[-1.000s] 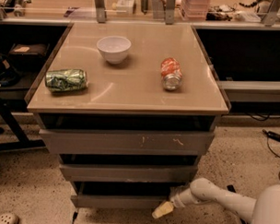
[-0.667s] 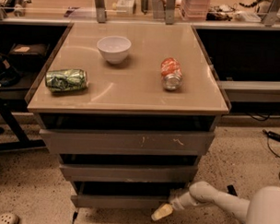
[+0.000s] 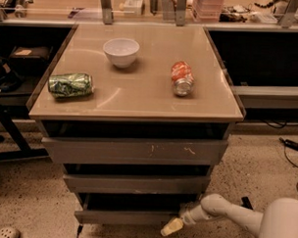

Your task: Open bottom drawer

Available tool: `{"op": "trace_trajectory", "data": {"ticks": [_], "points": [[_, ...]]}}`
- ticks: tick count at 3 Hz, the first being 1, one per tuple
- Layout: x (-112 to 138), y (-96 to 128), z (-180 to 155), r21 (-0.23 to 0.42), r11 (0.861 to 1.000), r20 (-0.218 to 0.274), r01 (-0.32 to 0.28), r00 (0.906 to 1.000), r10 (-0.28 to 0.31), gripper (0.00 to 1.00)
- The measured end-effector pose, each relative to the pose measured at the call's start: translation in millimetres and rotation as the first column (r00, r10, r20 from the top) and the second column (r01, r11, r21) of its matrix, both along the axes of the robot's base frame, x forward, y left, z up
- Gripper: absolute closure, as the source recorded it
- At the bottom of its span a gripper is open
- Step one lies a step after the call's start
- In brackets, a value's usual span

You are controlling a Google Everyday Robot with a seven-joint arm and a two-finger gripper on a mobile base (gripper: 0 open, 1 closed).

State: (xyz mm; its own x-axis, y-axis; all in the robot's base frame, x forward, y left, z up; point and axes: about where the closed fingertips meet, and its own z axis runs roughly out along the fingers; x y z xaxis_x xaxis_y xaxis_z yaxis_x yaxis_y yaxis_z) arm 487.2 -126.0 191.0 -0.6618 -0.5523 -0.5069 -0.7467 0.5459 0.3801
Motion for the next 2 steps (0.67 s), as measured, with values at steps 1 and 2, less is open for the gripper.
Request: {"op": "trace_trajectory", "data": {"ticks": [1, 2], "points": [[-4.0, -0.7, 0.2, 0.011, 1.000, -0.014, -0.003, 0.9999, 0.003, 0.00], [-22.3, -1.0, -1.0, 0.030, 1.000, -0.056, 0.006, 0.9984, -0.004, 0.00]]}}
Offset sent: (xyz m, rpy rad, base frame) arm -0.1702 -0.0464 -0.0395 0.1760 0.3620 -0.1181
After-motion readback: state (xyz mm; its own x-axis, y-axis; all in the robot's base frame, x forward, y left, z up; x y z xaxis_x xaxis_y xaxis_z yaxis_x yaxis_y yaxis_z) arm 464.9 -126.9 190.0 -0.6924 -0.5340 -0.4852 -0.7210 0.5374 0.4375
